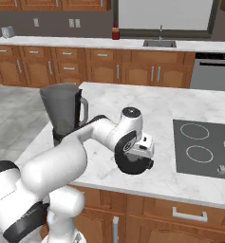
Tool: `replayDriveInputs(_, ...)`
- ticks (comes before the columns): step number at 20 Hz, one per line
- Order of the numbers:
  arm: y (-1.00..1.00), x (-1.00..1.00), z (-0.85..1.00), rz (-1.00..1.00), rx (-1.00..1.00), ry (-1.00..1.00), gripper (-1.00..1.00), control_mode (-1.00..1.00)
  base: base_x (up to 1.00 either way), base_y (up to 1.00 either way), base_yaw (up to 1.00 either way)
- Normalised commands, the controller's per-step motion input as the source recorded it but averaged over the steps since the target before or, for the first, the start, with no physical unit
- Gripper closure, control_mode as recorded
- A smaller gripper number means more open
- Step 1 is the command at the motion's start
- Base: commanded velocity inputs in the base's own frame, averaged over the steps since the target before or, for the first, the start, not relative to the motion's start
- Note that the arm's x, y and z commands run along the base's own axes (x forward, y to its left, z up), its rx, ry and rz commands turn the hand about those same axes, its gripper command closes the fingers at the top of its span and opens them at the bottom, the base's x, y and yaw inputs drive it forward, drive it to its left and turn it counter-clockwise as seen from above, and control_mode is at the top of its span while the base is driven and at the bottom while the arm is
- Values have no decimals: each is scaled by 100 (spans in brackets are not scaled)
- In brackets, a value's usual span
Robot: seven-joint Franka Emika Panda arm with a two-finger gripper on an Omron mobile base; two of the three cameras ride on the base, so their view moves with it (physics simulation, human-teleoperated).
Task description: Open the blender lid, put the apple in the blender, close the lid, and start the blender.
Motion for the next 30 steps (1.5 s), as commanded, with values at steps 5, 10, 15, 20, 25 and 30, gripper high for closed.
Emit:
replayDriveInputs(5,11,-8,100,0,0,-13,100,-100,0,0,0)
replayDriveInputs(10,17,-5,100,0,0,-11,100,-100,0,0,0)
replayDriveInputs(15,25,-2,100,-1,-1,-7,100,-100,0,0,0)
replayDriveInputs(20,40,-1,100,-2,-4,-1,100,-100,0,0,0)
replayDriveInputs(25,56,0,97,-5,-5,0,100,-100,0,0,0)
replayDriveInputs(30,76,0,67,-6,-6,0,100,-100,0,0,0)
